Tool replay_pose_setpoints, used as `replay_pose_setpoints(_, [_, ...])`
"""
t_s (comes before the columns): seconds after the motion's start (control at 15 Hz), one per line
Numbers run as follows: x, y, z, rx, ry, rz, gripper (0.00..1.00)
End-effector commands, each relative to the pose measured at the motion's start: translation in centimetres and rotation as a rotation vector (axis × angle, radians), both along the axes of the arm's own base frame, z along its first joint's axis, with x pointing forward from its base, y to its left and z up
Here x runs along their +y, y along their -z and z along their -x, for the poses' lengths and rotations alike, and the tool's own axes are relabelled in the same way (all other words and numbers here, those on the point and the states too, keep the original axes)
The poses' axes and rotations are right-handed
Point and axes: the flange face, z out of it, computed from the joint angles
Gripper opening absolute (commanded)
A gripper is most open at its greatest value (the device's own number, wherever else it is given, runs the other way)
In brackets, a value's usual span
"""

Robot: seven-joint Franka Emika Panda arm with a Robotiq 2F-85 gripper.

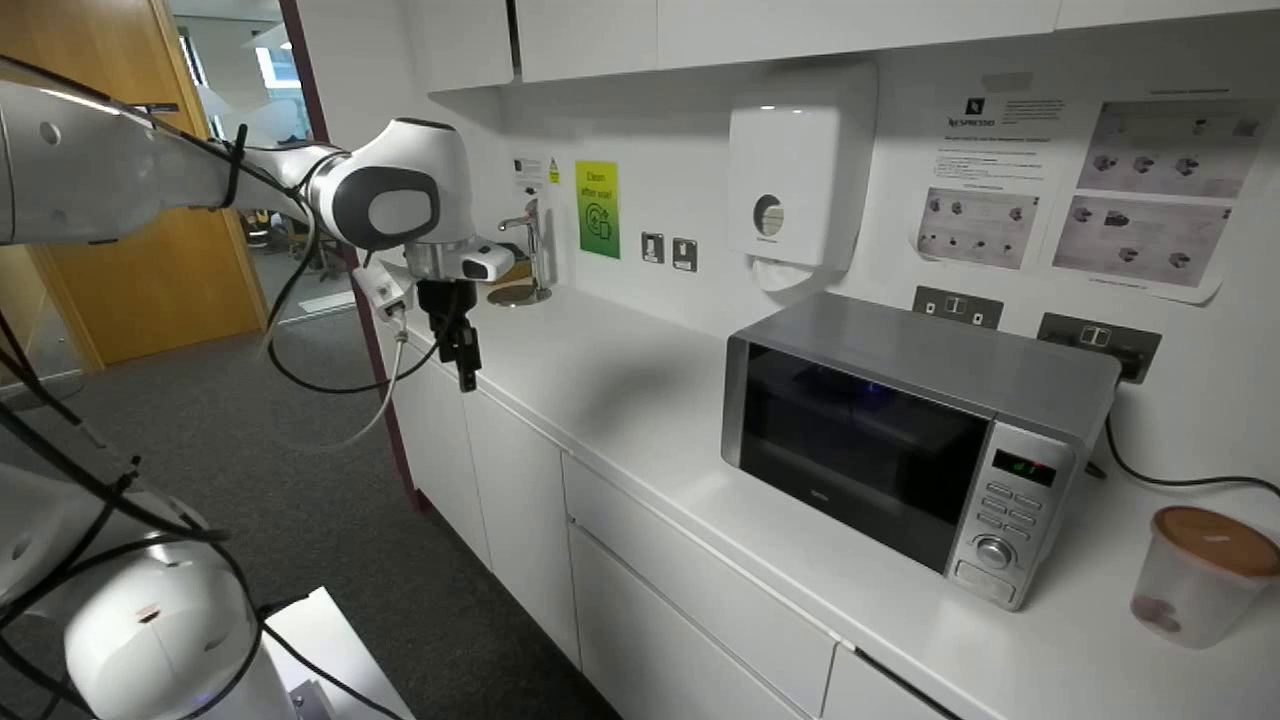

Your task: Press the button on the microwave

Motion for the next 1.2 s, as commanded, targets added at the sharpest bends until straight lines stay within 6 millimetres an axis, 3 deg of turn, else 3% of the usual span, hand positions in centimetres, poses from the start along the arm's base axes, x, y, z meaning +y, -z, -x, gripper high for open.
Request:
replay_pose_setpoints(0.0, [-5.6,-0.8,-2.1,-0.095,0.170,-0.053,1.00])
replay_pose_setpoints(0.27, [-11.6,-2.0,-3.3,-0.160,0.366,-0.110,1.00])
replay_pose_setpoints(0.4, [-13.4,-2.3,-3.6,-0.172,0.468,-0.138,1.00])
replay_pose_setpoints(0.53, [-13.2,-1.8,-3.9,-0.152,0.574,-0.160,1.00])
replay_pose_setpoints(0.6, [-13.5,-1.7,-3.1,-0.153,0.484,-0.133,1.00])
replay_pose_setpoints(1.13, [-13.0,-1.2,-3.4,-0.129,0.547,-0.144,1.00])
